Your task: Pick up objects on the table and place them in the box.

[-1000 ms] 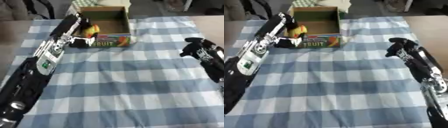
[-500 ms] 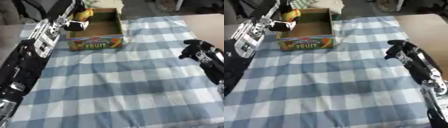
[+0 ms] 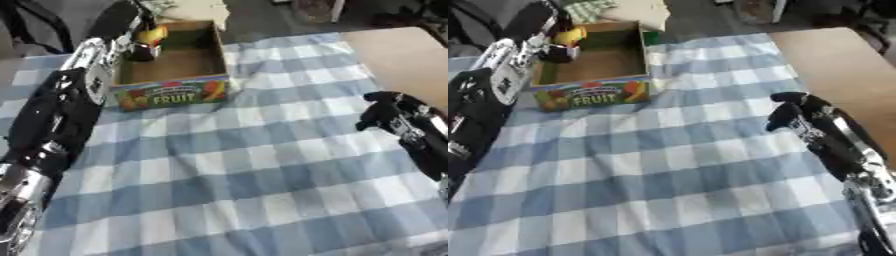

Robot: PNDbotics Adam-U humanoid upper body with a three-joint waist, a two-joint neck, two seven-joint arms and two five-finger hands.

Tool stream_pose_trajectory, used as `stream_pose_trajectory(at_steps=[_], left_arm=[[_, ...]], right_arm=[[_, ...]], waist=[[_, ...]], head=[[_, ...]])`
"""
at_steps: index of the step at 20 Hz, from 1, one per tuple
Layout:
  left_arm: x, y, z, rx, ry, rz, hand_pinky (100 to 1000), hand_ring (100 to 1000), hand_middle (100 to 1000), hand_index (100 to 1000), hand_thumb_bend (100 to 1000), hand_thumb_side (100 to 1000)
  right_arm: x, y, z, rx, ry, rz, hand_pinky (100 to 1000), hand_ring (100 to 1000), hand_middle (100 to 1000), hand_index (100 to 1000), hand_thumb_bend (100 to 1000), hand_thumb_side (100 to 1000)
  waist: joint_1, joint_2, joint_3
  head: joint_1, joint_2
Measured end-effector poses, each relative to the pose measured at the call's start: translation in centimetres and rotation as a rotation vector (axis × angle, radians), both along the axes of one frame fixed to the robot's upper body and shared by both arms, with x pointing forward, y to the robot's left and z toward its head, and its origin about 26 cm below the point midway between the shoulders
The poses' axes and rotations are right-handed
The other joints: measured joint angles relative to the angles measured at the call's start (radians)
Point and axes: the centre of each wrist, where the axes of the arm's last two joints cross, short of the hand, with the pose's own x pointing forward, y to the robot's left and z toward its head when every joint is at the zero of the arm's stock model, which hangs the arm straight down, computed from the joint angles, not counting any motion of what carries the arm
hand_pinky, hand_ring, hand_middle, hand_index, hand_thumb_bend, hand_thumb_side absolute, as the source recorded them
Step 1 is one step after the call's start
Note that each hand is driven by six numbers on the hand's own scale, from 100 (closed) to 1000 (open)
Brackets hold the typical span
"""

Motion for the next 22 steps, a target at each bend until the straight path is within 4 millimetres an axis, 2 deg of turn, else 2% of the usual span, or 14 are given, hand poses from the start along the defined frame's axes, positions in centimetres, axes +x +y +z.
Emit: stream_pose_trajectory(at_steps=[4, 10, 12, 13, 15, 16, 17, 18, 19, 22], left_arm=[[0.3, 0.7, -1.1, -0.003, 0.093, 0.056, 572, 390, 352, 435, 162, 100], [0.4, 1.1, -1.4, -0.011, 0.226, 0.065, 597, 447, 432, 516, 205, 100], [0.4, 1.1, -1.4, -0.012, 0.248, 0.062, 643, 539, 546, 648, 321, 100], [0.4, 1.1, -1.3, -0.011, 0.258, 0.059, 672, 589, 600, 706, 453, 100], [0.3, 1.1, -1.2, -0.008, 0.271, 0.050, 709, 645, 656, 749, 617, 233], [0.3, 1.0, -1.0, -0.008, 0.270, 0.045, 740, 696, 706, 781, 763, 357], [0.3, 0.9, -0.8, -0.008, 0.265, 0.039, 768, 737, 742, 806, 869, 430], [0.3, 0.8, -0.5, -0.009, 0.258, 0.034, 787, 764, 769, 824, 938, 468], [0.2, 0.7, -0.3, -0.009, 0.246, 0.031, 806, 787, 792, 841, 993, 489], [0.0, 0.4, 0.6, -0.013, 0.175, 0.033, 824, 806, 808, 845, 999, 487]], right_arm=[[0.0, 0.2, -0.1, -0.002, 0.001, 0.010, 692, 569, 550, 799, 100, 578], [0.0, 0.3, -0.1, -0.007, 0.001, 0.014, 691, 569, 550, 799, 100, 580], [0.0, 0.3, -0.1, -0.008, 0.000, 0.014, 692, 569, 550, 799, 100, 580], [0.0, 0.3, -0.1, -0.008, 0.000, 0.014, 692, 569, 550, 798, 100, 580], [0.0, 0.3, -0.1, -0.009, 0.000, 0.014, 692, 569, 550, 798, 100, 581], [0.0, 0.3, -0.1, -0.009, 0.000, 0.014, 691, 569, 550, 798, 100, 581], [0.0, 0.3, -0.1, -0.009, 0.001, 0.014, 691, 569, 550, 798, 100, 581], [0.0, 0.3, -0.1, -0.009, 0.001, 0.014, 691, 569, 550, 798, 100, 580], [0.0, 0.3, -0.1, -0.009, 0.001, 0.014, 691, 569, 550, 798, 100, 581], [0.0, 0.3, -0.2, -0.009, 0.002, 0.014, 691, 569, 550, 798, 100, 582]], waist=[[0.005, 0.002, -0.011], [0.010, 0.002, -0.011], [0.010, 0.002, -0.010], [0.010, 0.002, -0.009], [0.010, 0.002, -0.007], [0.010, 0.002, -0.005], [0.010, 0.002, -0.004], [0.010, 0.002, -0.002], [0.010, 0.002, -0.001], [0.009, 0.001, 0.006]], head=[[0.005, -0.003], [0.005, -0.003], [0.003, -0.003], [0.003, -0.003], [0.002, -0.003], [0.001, -0.002], [0.001, -0.002], [0.000, -0.002], [0.000, -0.002], [-0.001, -0.002]])
